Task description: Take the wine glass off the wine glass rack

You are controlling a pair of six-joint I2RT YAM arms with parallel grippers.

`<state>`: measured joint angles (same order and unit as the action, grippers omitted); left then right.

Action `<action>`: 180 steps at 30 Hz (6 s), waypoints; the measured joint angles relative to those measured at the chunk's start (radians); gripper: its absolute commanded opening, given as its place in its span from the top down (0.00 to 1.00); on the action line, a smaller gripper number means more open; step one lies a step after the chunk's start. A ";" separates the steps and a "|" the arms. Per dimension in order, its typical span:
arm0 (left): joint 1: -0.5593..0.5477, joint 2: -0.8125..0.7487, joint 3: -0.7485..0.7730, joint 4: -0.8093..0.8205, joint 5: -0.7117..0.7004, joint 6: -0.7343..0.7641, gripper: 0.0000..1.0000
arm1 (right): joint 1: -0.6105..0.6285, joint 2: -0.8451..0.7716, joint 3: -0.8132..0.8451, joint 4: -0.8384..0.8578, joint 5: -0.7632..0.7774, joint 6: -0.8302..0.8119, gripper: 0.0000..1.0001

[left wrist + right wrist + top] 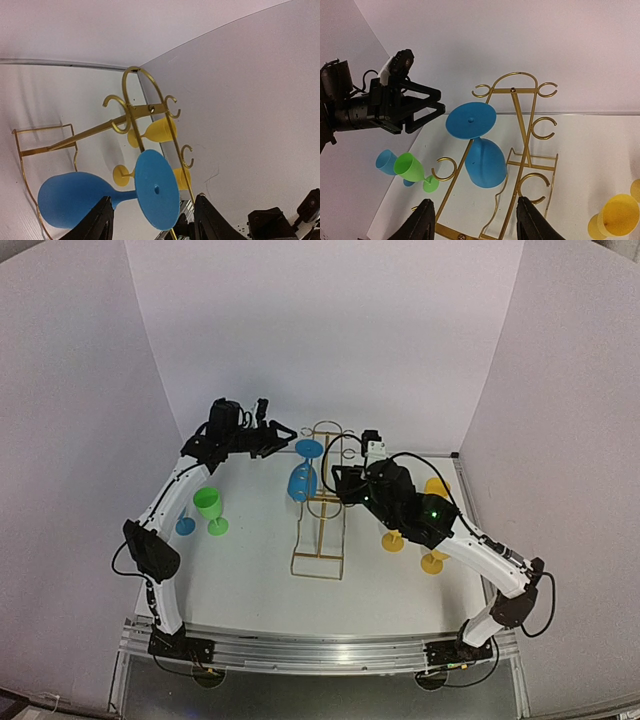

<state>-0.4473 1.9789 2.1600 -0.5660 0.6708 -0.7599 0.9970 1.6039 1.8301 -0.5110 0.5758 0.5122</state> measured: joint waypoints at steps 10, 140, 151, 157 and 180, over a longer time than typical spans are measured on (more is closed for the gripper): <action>-0.017 0.023 0.014 -0.150 -0.043 0.054 0.48 | 0.000 0.000 -0.001 -0.004 -0.004 0.014 0.51; -0.047 -0.870 -0.714 -0.071 -0.064 1.643 1.00 | 0.000 0.018 0.023 -0.014 -0.074 0.025 0.49; -0.046 -1.231 -1.461 0.179 -0.055 2.600 1.00 | -0.004 0.162 0.185 -0.016 -0.314 0.002 0.21; -0.046 -1.279 -1.577 0.318 -0.030 2.705 1.00 | 0.003 0.275 0.277 -0.039 -0.489 0.015 0.28; -0.045 -1.240 -1.599 0.462 -0.054 2.766 0.89 | 0.011 0.393 0.437 -0.186 -0.643 0.025 1.00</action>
<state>-0.4919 0.7384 0.5606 -0.1040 0.6168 2.0059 1.0084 1.9972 2.2672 -0.6965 -0.0674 0.5373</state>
